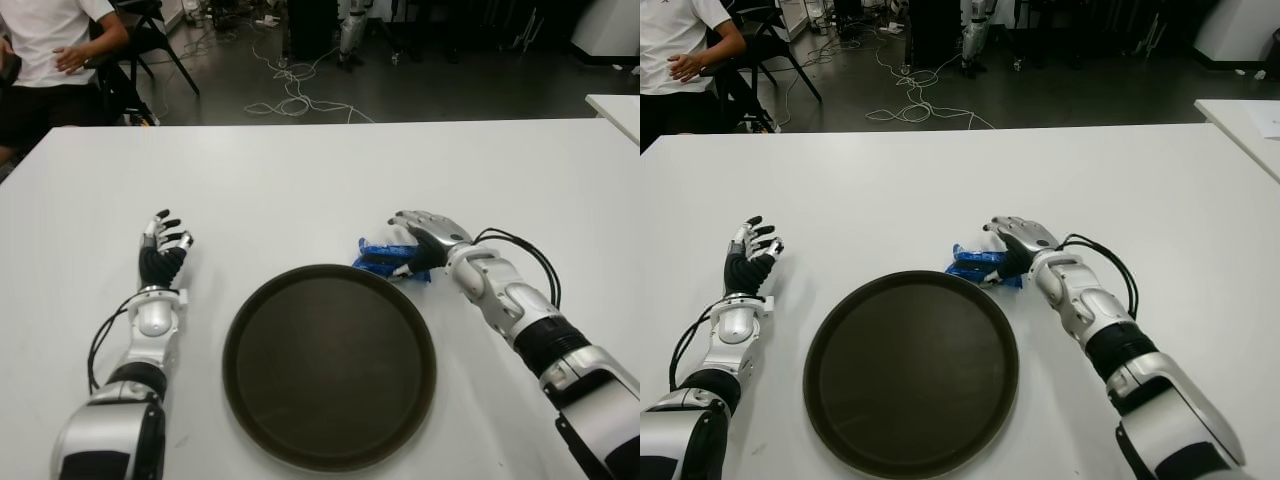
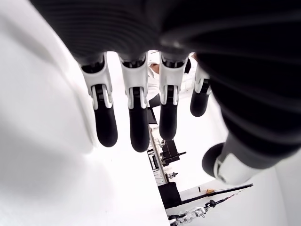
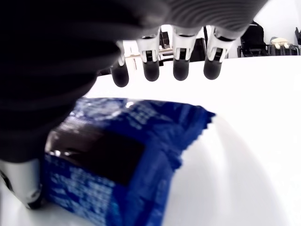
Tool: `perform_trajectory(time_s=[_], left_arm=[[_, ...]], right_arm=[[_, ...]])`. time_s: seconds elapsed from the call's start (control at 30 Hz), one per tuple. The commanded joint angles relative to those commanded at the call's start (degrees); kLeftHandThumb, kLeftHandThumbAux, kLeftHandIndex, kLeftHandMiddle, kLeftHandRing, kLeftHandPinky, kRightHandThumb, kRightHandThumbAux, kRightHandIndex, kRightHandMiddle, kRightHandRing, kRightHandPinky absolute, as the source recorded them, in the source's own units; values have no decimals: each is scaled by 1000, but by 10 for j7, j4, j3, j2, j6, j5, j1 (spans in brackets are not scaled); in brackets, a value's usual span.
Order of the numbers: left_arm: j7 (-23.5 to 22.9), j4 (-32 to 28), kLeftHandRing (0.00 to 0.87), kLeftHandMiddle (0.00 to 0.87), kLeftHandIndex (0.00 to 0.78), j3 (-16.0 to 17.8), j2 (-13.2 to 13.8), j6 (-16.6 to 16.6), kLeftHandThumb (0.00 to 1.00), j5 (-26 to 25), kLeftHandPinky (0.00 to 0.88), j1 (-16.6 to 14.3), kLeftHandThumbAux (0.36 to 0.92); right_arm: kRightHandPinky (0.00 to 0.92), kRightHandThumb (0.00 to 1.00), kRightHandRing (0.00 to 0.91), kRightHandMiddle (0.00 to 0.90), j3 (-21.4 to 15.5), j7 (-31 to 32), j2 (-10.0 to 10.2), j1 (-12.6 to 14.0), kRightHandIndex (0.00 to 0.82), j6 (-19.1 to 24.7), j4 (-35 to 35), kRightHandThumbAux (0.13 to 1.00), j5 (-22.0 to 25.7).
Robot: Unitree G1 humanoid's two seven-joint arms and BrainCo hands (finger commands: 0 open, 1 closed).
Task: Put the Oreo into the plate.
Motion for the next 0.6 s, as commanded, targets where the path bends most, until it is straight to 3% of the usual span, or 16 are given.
perform_trajectory(time_s=[0.2, 0.37, 0.6], left_arm=[[3, 0, 275, 245, 158, 0, -1, 2, 308, 0, 307, 0, 645], [3, 0, 268, 239, 155, 0, -1, 3, 296, 1, 299, 0, 650], [6, 0, 264, 230, 150, 0, -1, 4, 272, 3, 300, 0, 637]], right_arm=[[55, 0, 42, 23, 27, 95, -7, -17, 7, 32, -15, 577, -9], [66, 0, 59, 49, 32, 131, -10, -19, 17, 48, -30, 568, -12], [154, 0, 103, 92, 35, 149, -16, -16, 27, 58, -48, 540, -14]])
